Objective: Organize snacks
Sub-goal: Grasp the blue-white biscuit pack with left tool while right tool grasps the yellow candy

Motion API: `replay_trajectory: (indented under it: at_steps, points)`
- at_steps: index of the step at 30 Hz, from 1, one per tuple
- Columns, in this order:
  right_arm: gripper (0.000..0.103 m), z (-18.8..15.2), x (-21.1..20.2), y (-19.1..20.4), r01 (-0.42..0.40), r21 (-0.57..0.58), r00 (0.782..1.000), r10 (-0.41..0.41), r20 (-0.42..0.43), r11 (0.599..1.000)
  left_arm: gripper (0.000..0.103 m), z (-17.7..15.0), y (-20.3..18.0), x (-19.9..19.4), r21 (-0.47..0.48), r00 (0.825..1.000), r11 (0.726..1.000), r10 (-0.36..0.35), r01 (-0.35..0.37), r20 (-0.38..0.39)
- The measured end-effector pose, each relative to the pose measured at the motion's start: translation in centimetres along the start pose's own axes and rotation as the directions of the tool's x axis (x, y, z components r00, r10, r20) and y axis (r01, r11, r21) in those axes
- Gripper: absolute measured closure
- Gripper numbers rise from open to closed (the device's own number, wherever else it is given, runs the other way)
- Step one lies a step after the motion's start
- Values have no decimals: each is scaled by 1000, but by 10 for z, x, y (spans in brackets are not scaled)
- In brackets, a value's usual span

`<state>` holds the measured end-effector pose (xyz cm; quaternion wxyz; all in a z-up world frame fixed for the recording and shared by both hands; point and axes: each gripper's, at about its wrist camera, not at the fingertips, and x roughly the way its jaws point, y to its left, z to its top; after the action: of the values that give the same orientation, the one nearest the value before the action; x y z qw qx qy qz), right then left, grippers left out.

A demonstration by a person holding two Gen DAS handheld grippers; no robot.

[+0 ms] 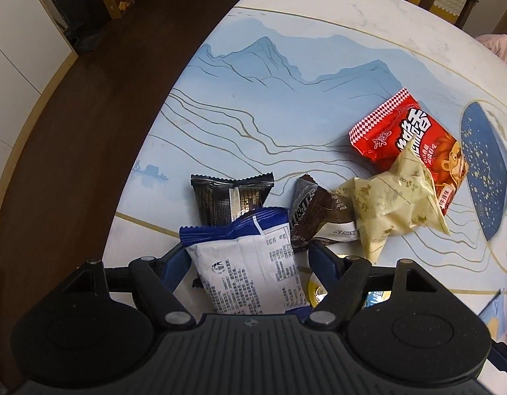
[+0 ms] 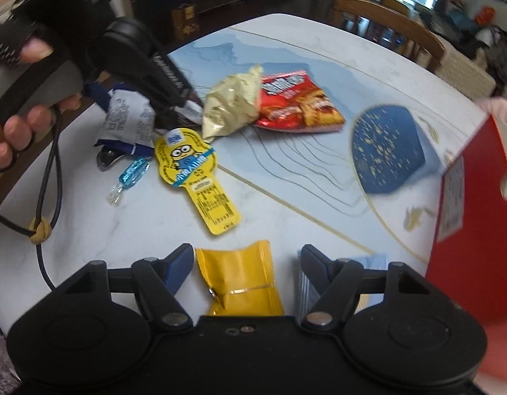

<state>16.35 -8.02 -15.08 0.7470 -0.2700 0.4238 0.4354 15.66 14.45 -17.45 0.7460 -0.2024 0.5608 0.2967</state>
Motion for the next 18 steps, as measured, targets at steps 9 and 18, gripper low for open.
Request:
replay_trajectory:
  at_steps: [9, 18]
  points:
    - [53, 2, 11, -6, -33, 2, 997, 33, -75, 999, 42, -2, 5, 3, -20, 1000, 1000, -15, 15, -24]
    - [58, 1, 3, -6, -37, 29, 998, 38, -58, 999, 54, -5, 16, -4, -52, 998, 997, -55, 55, -7]
